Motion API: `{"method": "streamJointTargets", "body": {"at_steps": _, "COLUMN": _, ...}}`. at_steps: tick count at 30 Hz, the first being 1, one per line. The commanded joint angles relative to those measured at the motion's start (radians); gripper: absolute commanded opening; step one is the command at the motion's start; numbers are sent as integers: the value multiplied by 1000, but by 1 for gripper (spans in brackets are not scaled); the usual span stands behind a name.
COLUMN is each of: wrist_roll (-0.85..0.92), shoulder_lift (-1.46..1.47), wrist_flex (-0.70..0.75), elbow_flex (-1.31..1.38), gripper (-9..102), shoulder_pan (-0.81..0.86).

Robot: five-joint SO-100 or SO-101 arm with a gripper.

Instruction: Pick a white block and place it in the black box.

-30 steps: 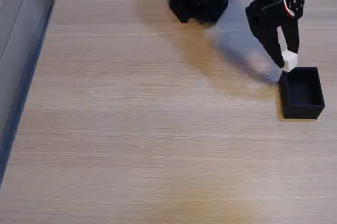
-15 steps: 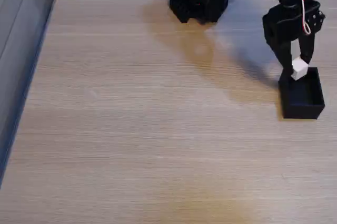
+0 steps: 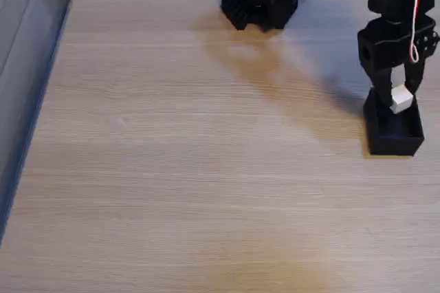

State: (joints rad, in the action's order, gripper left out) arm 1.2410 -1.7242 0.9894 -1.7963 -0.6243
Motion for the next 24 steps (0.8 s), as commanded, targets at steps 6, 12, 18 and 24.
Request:
{"method": "streamJointTargets", "body": {"at_steps": 6, "wrist_roll": -60, "shoulder_lift": 6, "wrist_flex": 29, "elbow_flex": 100, "gripper": 13, "shoulder_pan": -37}}
{"method": "streamJointTargets", "body": {"at_steps": 12, "wrist_roll": -72, "shoulder_lift": 0, "wrist_flex": 55, "elbow_flex": 103, "gripper": 17, "shoulder_pan": -40}}
{"method": "streamJointTargets", "body": {"at_steps": 18, "wrist_roll": -80, "shoulder_lift": -23, "wrist_flex": 28, "elbow_flex": 74, "gripper": 20, "shoulder_pan": -26}}
{"method": "streamJointTargets", "body": {"at_steps": 24, "wrist_roll": -75, "shoulder_lift": -84, "wrist_flex": 2, "elbow_flex": 12, "gripper": 17, "shoulder_pan": -20}}
